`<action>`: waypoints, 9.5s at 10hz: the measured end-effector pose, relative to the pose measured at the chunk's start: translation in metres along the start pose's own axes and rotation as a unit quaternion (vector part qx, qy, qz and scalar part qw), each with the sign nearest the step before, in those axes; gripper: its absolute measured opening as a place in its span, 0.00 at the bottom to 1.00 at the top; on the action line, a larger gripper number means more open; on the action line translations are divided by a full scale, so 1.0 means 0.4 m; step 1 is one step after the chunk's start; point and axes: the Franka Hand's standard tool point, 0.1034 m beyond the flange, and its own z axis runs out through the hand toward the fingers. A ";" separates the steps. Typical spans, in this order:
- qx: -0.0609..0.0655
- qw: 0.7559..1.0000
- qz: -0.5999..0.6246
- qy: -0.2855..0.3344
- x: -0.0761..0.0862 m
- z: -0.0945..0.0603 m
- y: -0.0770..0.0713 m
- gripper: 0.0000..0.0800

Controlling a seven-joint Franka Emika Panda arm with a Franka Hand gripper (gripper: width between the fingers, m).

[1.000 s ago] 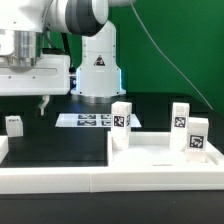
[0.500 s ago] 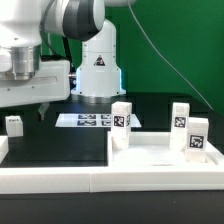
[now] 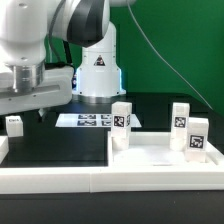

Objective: Assemble square table

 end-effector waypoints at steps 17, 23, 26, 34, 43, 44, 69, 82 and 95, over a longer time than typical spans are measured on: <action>-0.014 0.969 0.024 -0.245 -0.033 0.109 -0.007 0.81; -0.013 0.968 0.022 -0.250 -0.031 0.110 -0.010 0.48; -0.015 0.968 0.021 -0.250 -0.028 0.108 -0.012 0.36; -0.019 0.973 0.024 -0.229 0.001 -0.048 -0.067 0.36; -0.026 0.997 0.062 -0.033 0.109 -0.234 -0.111 0.36; -0.035 0.998 0.053 0.004 0.124 -0.235 -0.103 0.36; -0.050 0.951 0.061 0.298 0.373 -0.442 -0.198 0.36; -0.061 0.905 0.097 0.410 0.416 -0.480 -0.209 0.36; -0.077 0.885 0.114 0.444 0.444 -0.478 -0.247 0.36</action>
Offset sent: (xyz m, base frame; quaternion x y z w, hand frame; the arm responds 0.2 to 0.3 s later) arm 0.0000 0.0000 0.0000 0.0000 -0.1938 0.0000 0.9810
